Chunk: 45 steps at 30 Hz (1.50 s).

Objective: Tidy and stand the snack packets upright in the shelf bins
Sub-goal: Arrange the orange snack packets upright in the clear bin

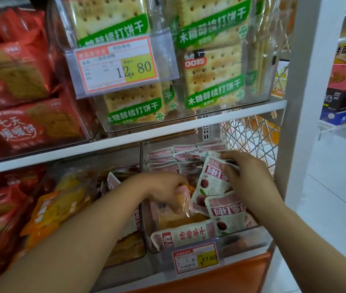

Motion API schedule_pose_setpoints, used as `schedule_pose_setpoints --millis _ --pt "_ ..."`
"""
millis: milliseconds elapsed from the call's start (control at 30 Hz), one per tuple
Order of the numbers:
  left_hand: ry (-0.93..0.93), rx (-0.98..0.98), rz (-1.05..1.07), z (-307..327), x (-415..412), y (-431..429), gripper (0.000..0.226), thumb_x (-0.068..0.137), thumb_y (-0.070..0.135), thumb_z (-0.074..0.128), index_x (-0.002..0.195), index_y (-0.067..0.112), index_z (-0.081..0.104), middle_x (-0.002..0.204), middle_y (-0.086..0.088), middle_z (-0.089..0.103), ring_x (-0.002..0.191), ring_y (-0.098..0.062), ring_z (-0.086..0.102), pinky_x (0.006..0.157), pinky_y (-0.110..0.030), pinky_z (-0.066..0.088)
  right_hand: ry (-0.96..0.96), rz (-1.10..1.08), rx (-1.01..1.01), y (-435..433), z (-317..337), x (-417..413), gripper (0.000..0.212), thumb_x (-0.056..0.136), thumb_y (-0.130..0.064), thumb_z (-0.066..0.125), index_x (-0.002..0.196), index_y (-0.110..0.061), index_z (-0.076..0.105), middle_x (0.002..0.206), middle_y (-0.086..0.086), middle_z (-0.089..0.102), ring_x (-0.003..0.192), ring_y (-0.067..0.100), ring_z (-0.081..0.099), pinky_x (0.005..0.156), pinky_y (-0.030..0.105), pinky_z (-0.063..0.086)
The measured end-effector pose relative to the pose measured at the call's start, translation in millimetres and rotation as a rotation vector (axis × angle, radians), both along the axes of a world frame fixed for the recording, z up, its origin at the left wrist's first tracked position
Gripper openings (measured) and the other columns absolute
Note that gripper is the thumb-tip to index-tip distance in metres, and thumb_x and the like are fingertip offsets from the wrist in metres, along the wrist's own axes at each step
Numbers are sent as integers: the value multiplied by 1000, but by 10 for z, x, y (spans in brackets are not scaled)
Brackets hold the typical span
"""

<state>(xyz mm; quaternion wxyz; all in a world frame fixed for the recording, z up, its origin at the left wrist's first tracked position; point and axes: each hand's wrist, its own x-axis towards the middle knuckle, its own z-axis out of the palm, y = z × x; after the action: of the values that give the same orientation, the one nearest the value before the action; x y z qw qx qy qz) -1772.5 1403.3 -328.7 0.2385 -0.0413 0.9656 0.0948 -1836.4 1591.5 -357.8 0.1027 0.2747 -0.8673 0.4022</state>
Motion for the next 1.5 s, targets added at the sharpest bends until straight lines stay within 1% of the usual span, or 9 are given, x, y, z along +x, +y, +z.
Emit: schedule_pose_setpoints --millis 133,233,400,500,600,867,1033,1200,1500 --pt "154 123 -1 63 148 31 31 79 29 74 104 23 56 94 3 56 84 -15 54 71 -31 45 -31 35 2 28 47 18 29 95 -17 48 122 -22 59 116 -1 63 95 16 56 74 23 39" --pt "359 205 63 227 328 82 22 82 25 71 98 20 58 79 4 53 69 -9 50 61 -29 40 -48 28 -29 77 94 53 24 98 -21 41 113 -19 59 85 -4 61 70 9 48 56 19 34" --pt "701 316 153 457 716 112 19 83 21 70 94 36 64 93 12 65 84 0 58 77 -27 49 -66 21 -135 167 104 143 25 99 -21 42 74 -22 47 63 -5 51 59 5 47 47 13 31" --pt "896 126 156 391 915 161 14 84 28 66 95 34 62 95 15 62 92 -6 58 79 -37 50 -22 -24 -164 181 83 185 21 98 -22 44 78 -19 52 63 -2 55 59 6 49 49 17 32" --pt "1099 -31 128 295 1128 184 12 87 28 62 97 24 58 94 16 53 89 -5 53 75 -29 48 29 -67 -225 159 63 220 34 97 -18 45 63 -21 45 55 1 50 52 13 45 46 26 29" --pt "1423 80 188 142 1722 -29 12 88 29 53 98 21 52 90 7 51 84 3 52 74 -6 42 65 -63 -210 -3 -14 221 23 96 -18 48 90 -5 66 71 12 64 63 27 55 55 31 38" --pt "1241 134 260 70 2096 -189 13 86 41 53 98 41 48 92 21 51 83 1 55 63 -17 48 125 -40 -159 -75 -20 296 22 95 -19 51 103 -11 69 82 12 69 65 24 54 56 31 42" --pt "980 45 291 -92 2146 -250 14 87 28 65 99 28 58 89 27 48 86 14 46 72 -2 35 129 -11 -66 -117 -82 329 20 93 -20 53 102 -13 70 82 12 70 68 27 59 57 32 44" --pt "672 121 293 -113 2068 -310 25 87 24 66 91 38 46 116 20 59 92 18 51 73 -5 41 123 -66 -172 -110 -54 277 22 95 -22 50 106 -11 67 84 13 70 70 31 62 60 36 50"
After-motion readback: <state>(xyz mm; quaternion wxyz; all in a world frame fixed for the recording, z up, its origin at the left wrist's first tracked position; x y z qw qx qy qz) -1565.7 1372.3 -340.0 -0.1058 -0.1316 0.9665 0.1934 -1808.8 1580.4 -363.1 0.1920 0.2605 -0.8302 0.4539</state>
